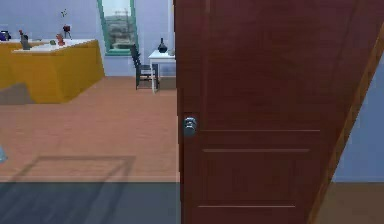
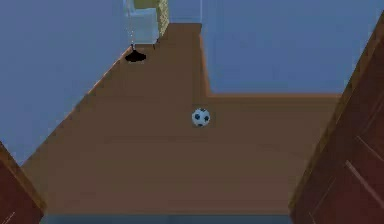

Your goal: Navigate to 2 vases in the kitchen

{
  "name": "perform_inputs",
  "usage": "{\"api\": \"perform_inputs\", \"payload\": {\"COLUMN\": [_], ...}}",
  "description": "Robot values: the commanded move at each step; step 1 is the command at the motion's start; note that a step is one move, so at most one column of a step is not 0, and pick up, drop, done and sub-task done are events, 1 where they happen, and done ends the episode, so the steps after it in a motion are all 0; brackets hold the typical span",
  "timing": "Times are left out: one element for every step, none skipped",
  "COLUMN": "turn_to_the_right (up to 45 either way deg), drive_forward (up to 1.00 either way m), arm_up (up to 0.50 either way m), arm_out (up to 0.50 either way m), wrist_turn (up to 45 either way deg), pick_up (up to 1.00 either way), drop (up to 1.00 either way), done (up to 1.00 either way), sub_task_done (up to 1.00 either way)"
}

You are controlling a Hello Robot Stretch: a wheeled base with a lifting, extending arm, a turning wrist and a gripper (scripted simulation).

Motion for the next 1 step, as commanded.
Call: {"api": "perform_inputs", "payload": {"turn_to_the_right": [-30.0], "drive_forward": [0.0], "arm_up": [0.0], "arm_out": [0.0], "wrist_turn": [0.0], "pick_up": [0.0], "drop": [0.0], "done": [0.0], "sub_task_done": [0.0]}}
